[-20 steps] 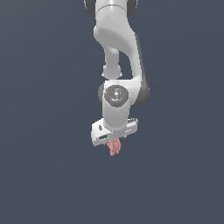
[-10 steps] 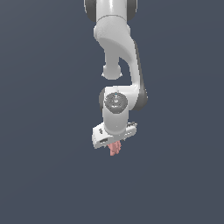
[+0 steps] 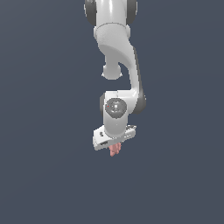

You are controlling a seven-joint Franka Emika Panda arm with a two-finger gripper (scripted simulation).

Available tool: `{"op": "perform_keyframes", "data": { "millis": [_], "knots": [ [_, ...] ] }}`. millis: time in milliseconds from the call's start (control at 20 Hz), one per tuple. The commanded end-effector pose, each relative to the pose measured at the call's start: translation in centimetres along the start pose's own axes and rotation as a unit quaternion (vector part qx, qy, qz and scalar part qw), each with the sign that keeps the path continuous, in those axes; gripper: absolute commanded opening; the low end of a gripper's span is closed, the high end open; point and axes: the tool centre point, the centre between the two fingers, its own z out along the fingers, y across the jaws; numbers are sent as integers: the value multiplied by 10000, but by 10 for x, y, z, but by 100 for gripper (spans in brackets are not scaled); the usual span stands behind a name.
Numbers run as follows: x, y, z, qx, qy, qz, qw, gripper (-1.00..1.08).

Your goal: Pick up the object and move it to a goal position.

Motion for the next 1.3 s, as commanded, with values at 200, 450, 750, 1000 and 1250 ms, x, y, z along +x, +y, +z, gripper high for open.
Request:
{"op": "perform_keyframes", "data": {
  "millis": [200,450,750,1000,1250],
  "knots": [
    [0,0,0,-1,3,0,10000,-100],
    [0,0,0,-1,3,0,10000,-100],
    [-2,-3,-12,-1,3,0,10000,-100],
    [-7,-8,-36,-1,3,0,10000,-100],
    [-14,-16,-74,-3,1,-2,10000,-100]
  ]
}}
